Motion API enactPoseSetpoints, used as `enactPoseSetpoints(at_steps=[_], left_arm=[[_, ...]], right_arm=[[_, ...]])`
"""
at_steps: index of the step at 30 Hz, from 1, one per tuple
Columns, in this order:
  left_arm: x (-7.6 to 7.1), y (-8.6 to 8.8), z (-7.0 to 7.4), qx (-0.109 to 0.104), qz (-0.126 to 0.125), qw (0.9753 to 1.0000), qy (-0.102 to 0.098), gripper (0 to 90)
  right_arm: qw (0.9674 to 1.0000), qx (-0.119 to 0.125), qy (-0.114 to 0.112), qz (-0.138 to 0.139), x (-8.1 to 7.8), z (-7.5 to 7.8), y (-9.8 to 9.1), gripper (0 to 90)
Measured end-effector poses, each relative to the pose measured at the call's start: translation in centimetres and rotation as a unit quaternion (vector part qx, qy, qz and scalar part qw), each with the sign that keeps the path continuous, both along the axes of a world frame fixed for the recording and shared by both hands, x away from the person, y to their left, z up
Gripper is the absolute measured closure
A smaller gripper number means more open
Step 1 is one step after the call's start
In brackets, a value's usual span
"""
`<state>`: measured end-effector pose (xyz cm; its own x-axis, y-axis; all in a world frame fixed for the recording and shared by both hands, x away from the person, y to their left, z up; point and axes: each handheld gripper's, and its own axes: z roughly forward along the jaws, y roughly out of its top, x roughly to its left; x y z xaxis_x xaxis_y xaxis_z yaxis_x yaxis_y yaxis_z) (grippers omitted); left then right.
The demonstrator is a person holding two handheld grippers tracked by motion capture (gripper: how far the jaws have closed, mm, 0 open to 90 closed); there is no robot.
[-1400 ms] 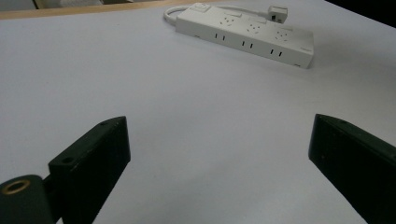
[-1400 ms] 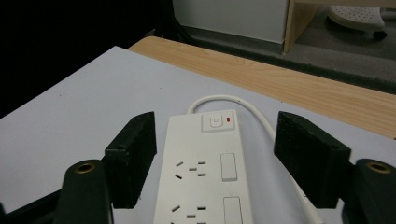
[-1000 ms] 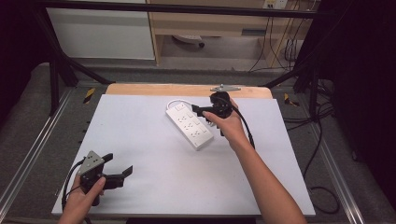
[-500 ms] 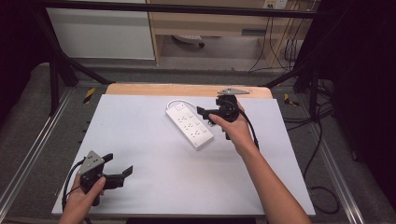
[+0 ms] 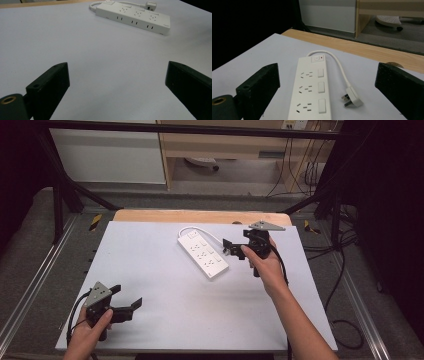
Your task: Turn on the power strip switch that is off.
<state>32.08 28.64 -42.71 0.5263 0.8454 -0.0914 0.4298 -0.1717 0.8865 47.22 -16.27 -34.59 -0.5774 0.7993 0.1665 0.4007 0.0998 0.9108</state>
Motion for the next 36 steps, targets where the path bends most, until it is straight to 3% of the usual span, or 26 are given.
enactPoseSetpoints(at_steps=[2, 7, 15, 21, 27, 30, 36], left_arm=[[0.0, 0.0, 0.0, 0.0, 0.001, 1.0, 0.0, 5.6], [0.0, 0.1, 0.0, -0.001, 0.002, 1.0, -0.001, 5.6], [0.0, 0.1, 0.0, 0.002, 0.0, 1.0, -0.003, 5.6], [0.0, 0.1, 0.0, 0.001, 0.001, 1.0, -0.002, 5.6], [0.0, 0.0, 0.1, 0.002, -0.001, 1.0, -0.004, 5.6], [-0.1, 0.0, 0.1, 0.002, -0.002, 1.0, -0.004, 5.6], [-0.1, 0.0, 0.1, 0.002, -0.001, 1.0, -0.005, 5.6]], right_arm=[[1.0, -0.007, -0.005, -0.003, -0.5, 0.0, -0.6, 6.2], [0.9998, 0.007, -0.015, -0.006, -1.9, -0.1, -2.4, 5.6], [0.9989, 0.008, -0.038, -0.026, -4.1, -0.4, -5.4, 5.2], [0.9984, -0.001, -0.05, -0.028, -5.8, -0.9, -6.9, 4.9], [0.9954, -0.022, -0.085, -0.039, -7.5, -2.1, -8.3, 5.3], [0.9944, -0.03, -0.087, -0.052, -8.0, -2.9, -9.1, 5.1], [0.9941, -0.023, -0.082, -0.067, -9.5, -4.4, -10.6, 4.4]])
